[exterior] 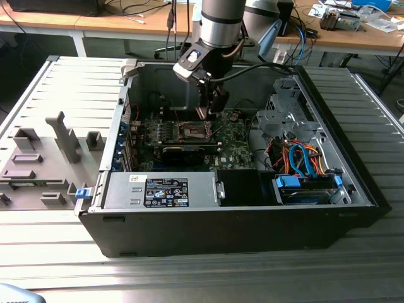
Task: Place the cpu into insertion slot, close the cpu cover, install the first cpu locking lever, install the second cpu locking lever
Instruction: 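Place the cpu into insertion slot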
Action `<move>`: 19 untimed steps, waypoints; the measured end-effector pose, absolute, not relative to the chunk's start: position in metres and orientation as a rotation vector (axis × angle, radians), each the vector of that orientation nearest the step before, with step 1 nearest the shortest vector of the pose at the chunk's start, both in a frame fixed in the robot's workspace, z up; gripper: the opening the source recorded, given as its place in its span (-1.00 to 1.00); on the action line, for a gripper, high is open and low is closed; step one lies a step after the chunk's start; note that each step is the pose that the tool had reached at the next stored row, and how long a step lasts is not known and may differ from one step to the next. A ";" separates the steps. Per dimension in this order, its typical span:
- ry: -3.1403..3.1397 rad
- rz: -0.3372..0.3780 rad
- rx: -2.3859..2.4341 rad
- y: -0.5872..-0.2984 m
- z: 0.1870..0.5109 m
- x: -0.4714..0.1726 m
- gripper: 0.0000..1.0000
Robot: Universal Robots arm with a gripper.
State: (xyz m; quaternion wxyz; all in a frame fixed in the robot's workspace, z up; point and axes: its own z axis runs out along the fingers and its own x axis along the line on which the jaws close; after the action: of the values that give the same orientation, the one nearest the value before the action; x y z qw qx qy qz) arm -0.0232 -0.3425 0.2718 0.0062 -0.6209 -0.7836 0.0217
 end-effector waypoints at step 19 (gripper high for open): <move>-2.321 0.058 -2.089 -0.342 0.270 -0.023 0.09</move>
State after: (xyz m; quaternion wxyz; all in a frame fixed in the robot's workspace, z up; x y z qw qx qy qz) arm -0.0232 -0.3424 0.2701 0.0093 -0.6689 -0.7430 0.0187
